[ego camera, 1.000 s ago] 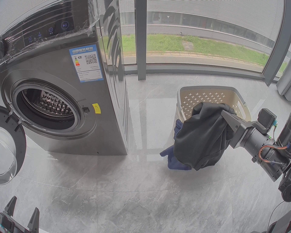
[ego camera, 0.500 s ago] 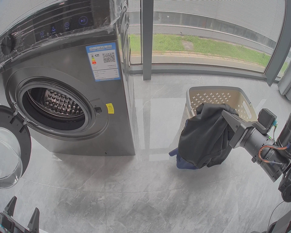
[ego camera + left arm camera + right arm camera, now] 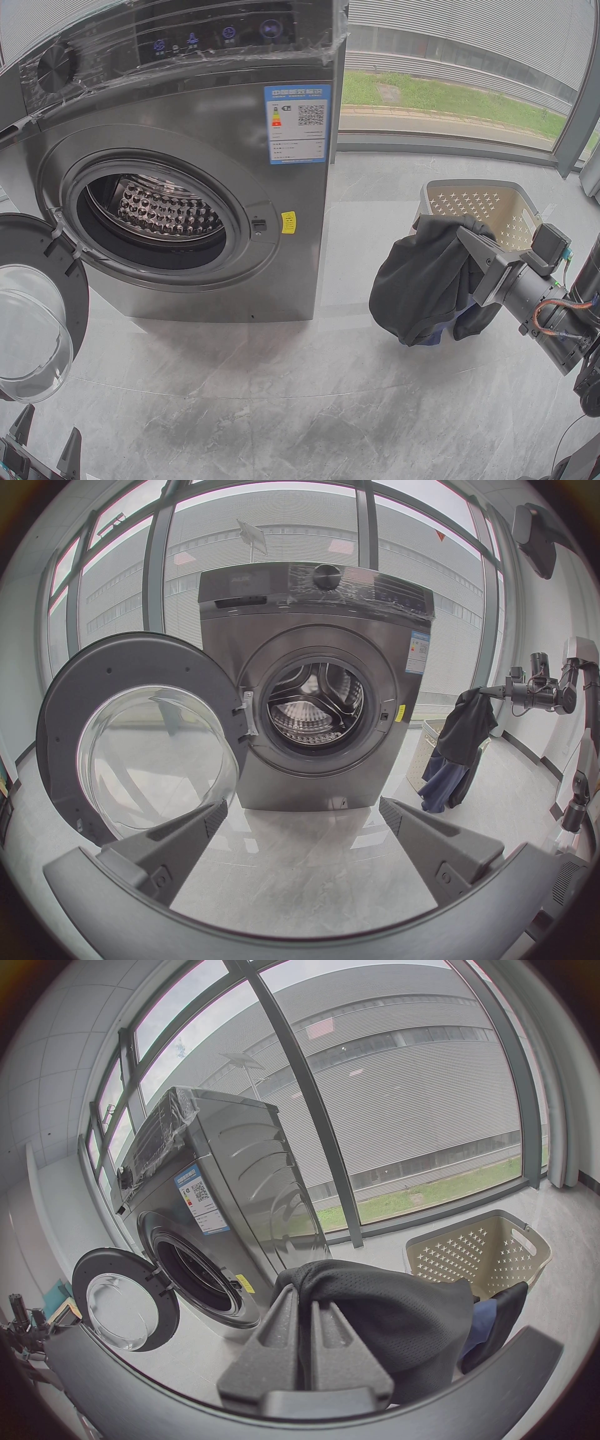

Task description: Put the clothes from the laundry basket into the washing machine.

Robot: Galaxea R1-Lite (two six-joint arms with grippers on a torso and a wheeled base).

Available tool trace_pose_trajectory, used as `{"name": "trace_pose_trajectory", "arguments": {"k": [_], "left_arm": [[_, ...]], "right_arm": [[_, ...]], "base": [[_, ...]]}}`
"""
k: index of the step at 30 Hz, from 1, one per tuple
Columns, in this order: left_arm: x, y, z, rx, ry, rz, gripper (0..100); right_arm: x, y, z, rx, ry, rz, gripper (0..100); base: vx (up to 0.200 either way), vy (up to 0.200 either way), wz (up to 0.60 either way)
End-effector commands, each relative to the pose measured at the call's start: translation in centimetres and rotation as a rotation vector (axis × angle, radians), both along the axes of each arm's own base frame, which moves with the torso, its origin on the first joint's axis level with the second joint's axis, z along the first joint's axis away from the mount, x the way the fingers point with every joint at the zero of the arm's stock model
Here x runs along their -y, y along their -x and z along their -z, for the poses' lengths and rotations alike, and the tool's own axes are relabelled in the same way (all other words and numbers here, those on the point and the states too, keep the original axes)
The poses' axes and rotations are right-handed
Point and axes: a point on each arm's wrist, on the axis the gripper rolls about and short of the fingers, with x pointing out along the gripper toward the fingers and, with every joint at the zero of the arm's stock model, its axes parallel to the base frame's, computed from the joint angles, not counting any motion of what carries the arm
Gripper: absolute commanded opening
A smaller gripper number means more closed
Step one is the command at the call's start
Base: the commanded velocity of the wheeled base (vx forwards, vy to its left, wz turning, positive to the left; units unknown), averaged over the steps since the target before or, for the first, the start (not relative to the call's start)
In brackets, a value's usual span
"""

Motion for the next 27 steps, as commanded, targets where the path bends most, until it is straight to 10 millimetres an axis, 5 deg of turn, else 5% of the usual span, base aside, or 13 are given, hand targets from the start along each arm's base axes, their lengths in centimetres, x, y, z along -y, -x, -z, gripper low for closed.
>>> {"name": "trace_pose_trajectory", "arguments": {"k": [1, 5, 23, 27], "left_arm": [[0.00, -0.05, 0.48, -0.008, 0.000, 0.000, 100], [0.00, -0.05, 0.48, -0.008, 0.000, 0.000, 100], [0.00, -0.05, 0.48, -0.008, 0.002, 0.000, 100], [0.00, -0.05, 0.48, -0.008, 0.002, 0.000, 100]], "right_arm": [[-0.02, 0.00, 0.03, 0.000, 0.000, -0.003, 0], [-0.04, -0.02, -0.03, 0.002, 0.000, -0.006, 0], [-0.02, 0.07, 0.01, -0.001, 0.002, -0.008, 0], [0.04, 0.15, 0.28, -0.009, 0.008, -0.008, 0]], "base": [[0.000, 0.000, 0.00], [0.000, 0.000, 0.00], [-0.200, 0.000, 0.00], [0.000, 0.000, 0.00]]}}
